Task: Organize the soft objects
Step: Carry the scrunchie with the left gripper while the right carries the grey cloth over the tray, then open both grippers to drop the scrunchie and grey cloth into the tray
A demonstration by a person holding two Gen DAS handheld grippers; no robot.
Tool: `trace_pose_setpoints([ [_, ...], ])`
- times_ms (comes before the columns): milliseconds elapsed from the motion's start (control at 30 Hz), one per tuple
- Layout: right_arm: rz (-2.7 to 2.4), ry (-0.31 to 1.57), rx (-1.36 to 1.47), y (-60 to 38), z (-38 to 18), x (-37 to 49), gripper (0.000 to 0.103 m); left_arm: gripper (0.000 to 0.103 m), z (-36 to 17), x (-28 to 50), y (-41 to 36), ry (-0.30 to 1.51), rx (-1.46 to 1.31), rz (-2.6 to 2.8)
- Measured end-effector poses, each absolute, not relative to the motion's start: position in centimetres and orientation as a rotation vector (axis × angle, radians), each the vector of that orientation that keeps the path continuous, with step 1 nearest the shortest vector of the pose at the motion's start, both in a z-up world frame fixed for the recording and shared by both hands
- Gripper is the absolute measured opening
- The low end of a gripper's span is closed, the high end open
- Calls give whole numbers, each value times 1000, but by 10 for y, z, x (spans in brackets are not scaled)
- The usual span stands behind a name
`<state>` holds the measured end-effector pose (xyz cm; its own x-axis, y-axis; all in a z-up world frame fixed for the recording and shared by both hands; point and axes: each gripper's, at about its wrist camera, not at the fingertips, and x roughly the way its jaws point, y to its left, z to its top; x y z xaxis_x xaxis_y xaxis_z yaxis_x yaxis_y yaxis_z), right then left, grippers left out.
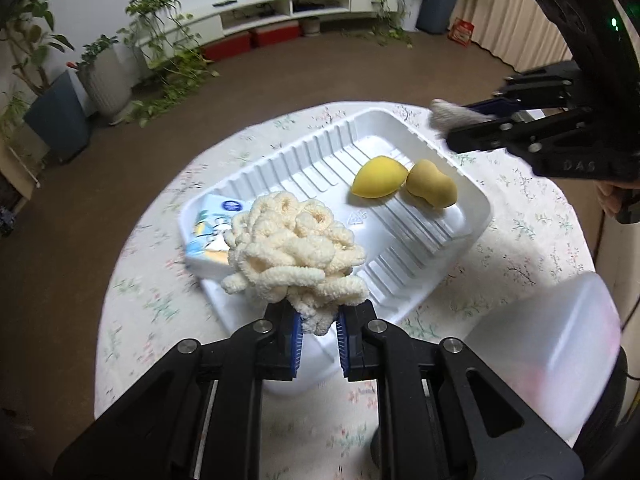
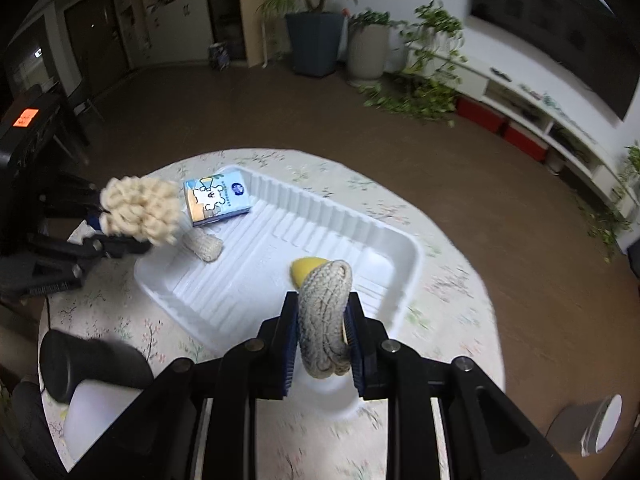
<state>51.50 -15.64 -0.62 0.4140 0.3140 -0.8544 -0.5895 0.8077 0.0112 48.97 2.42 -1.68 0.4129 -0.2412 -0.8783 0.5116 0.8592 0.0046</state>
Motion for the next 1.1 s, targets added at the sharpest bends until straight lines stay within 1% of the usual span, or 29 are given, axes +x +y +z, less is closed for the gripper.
trace_pose_setpoints([
  [367,608,1060,-367,-111,-45,553,24,13,-60,507,6,1108,331,-507],
  [633,589,1066,-391,-100,-60,555,25,16,-71,513,0,1124,334,-490],
  [767,576,1054,-413,-97,-61,555,25,22,-75,514,-1,1121,327,-469],
  [800,577,1055,-409,-96,-61,555,26,31,-74,513,0,1116,322,-463],
  [833,579,1056,-406,-97,-60,554,26,43,-73,512,1,1107,312,-458],
  [867,581,1056,-406,-97,-60,553,31,48,-70,512,3,1099,290,-470],
  [900,579,1053,-408,-97,-59,552,40,60,-68,512,3,1096,281,-470],
  [933,576,1050,-408,-97,-58,552,44,71,-66,511,4,1091,284,-458],
  [967,572,1044,-405,-98,-56,551,47,74,-63,511,5,1084,285,-453],
  [1033,565,1031,-392,-102,-51,549,55,75,-61,510,7,1082,272,-453],
  [1067,559,1022,-382,-104,-47,548,64,76,-58,509,9,1077,266,-446],
  [1100,553,1011,-370,-108,-43,547,72,81,-57,508,11,1072,260,-441],
])
